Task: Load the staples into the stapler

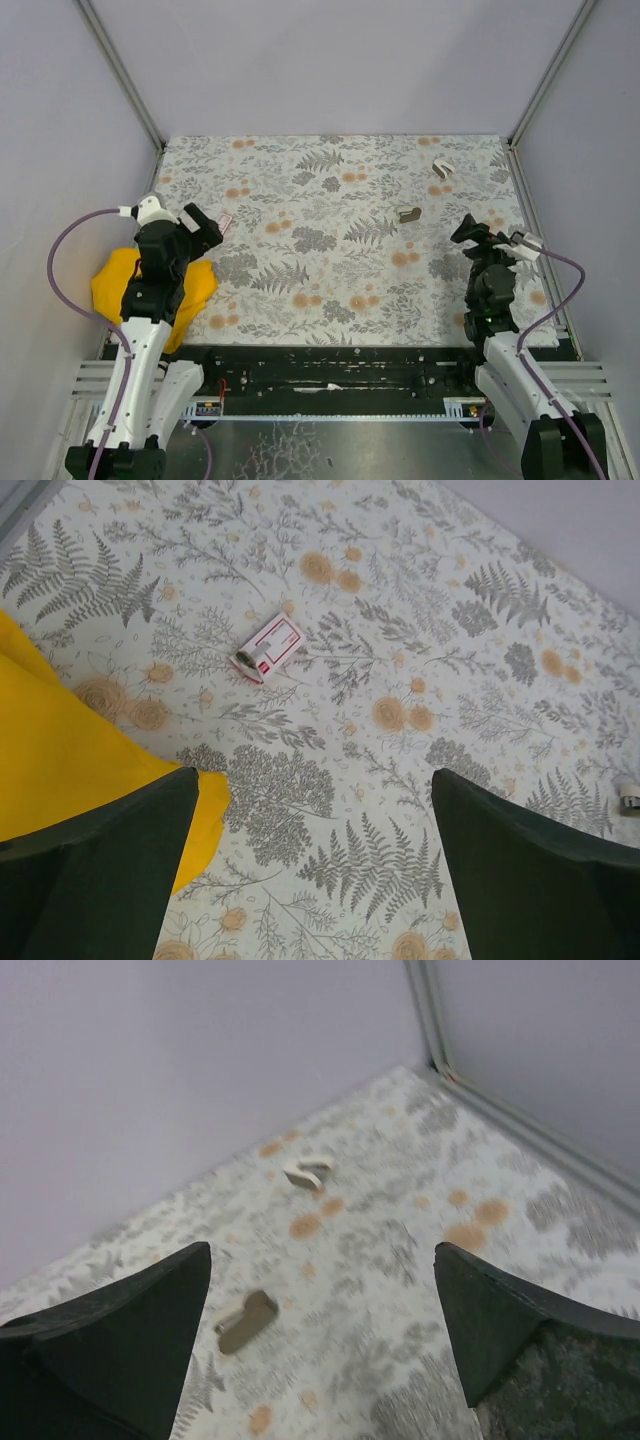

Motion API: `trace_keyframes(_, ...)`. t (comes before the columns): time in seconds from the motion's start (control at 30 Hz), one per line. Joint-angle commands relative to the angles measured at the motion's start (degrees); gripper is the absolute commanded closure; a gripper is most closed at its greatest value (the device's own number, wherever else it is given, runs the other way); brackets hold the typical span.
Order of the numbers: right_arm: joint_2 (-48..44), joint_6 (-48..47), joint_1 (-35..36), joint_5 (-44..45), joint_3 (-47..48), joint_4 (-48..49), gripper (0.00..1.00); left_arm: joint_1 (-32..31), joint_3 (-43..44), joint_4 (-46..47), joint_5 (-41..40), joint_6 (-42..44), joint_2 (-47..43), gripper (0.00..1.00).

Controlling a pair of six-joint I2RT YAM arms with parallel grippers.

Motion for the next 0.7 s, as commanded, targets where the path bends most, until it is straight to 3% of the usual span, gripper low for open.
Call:
trace_keyframes(0.0,-0.4,12.4,0.3,9.5,-2.9,-12.6,0.01,0.0,-1.7,-0.5,-1.4,1.6,-0.4,0.00)
trace_keyframes(0.13,-1.0,8.8,0.3,0.4,3.2,-21.8,0.01,0.1,-1.6,-0.2,0.8,3.2,-0.7,0.00)
trace_keyframes(0.33,2.1,5.7,0.3,-7.2,6.7,-23.3,0.01,0.1,-3.1,-0.4,1.2,4.9,0.5,0.00)
trace_keyframes(0.43,4.3,4.7,0.3,-10.5,8.4,-24.1,0.01,0.1,-2.6,-0.4,6.4,5.8,2.6,0.00)
trace_keyframes(0.5,5.7,4.7,0.3,-11.7,9.4,-24.7,0.01,0.0,-2.5,1.1,13.2,9.1,5.0,0.00)
trace_keyframes(0.67,8.0,3.3,0.3,-17.4,10.8,-23.6,0.01,0.0,3.0,-0.8,12.7,10.5,16.9,0.00)
